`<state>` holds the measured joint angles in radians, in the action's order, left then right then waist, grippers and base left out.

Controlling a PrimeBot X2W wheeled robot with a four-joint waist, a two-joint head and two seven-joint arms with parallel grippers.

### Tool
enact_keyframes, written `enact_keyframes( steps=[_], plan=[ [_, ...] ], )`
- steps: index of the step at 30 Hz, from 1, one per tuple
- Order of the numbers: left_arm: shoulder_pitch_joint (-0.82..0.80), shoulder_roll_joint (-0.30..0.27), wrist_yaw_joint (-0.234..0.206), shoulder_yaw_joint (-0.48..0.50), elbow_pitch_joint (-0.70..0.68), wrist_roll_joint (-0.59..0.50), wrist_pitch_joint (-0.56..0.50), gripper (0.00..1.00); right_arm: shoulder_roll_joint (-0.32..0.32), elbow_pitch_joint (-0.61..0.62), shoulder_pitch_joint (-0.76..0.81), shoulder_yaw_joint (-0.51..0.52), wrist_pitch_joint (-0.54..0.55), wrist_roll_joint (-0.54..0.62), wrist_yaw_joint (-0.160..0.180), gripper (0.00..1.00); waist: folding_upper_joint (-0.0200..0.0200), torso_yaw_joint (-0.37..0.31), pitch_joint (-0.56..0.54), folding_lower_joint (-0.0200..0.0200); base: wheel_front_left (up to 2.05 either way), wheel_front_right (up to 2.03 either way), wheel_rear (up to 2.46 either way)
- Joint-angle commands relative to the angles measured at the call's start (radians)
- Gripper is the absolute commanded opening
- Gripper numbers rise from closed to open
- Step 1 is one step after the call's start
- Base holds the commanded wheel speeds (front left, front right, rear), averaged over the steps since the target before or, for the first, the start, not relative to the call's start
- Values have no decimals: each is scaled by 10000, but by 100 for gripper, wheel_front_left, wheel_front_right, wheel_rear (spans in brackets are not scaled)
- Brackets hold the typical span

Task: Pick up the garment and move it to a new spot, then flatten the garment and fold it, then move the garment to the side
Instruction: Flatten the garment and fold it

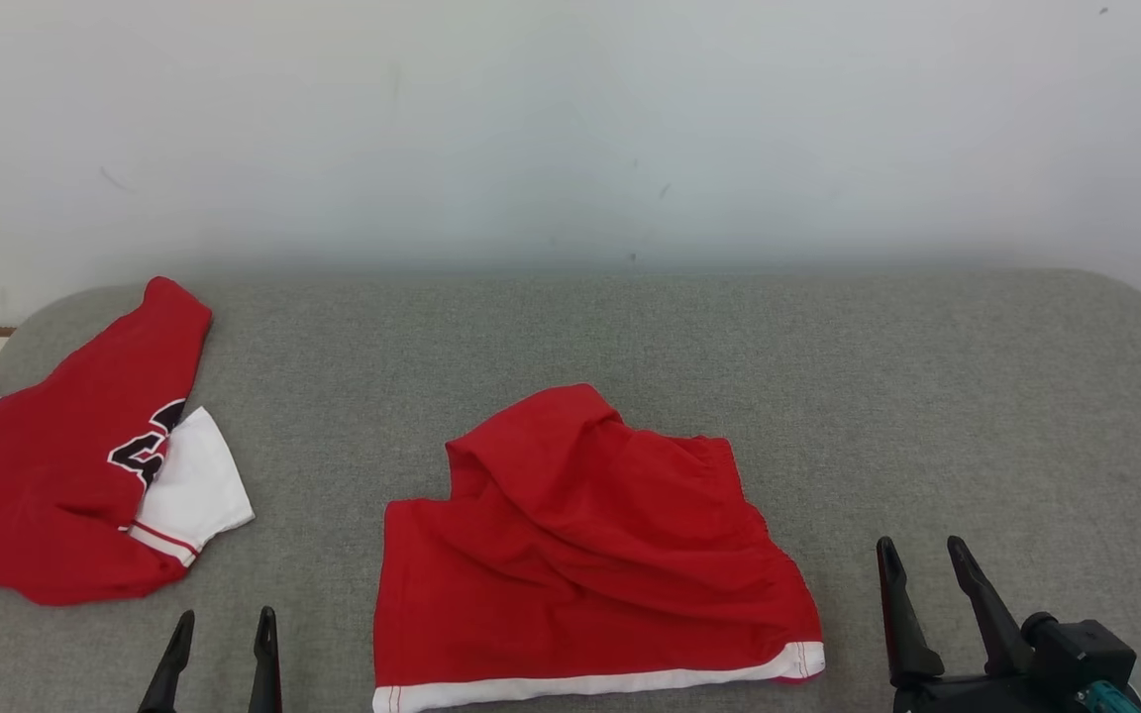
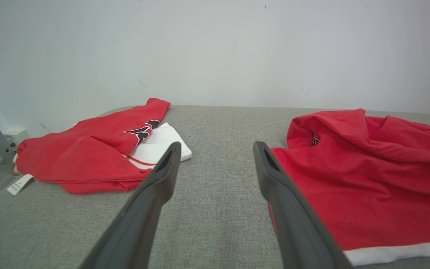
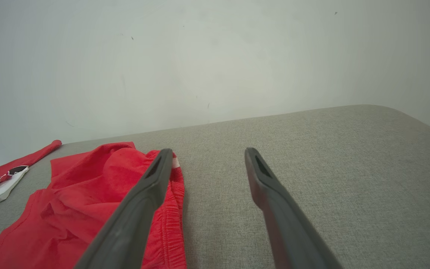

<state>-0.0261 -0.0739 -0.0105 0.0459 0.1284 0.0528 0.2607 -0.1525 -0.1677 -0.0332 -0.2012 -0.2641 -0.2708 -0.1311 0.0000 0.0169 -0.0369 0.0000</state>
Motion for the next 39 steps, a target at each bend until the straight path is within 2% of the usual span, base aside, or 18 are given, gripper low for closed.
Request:
enact_keyframes(
  steps=[1, 39],
  plan=[
    [86, -42, 19, -21, -22, -58, 52, 100, 30, 31, 46, -17, -18, 102, 6, 100, 0, 7, -6, 0, 0, 0, 0],
    [251, 50, 132, 2, -31, 59, 52, 100, -11, -185, 20, -152, -19, 50, 6, 100, 0, -30, -42, 0, 0, 0, 0]
  ],
)
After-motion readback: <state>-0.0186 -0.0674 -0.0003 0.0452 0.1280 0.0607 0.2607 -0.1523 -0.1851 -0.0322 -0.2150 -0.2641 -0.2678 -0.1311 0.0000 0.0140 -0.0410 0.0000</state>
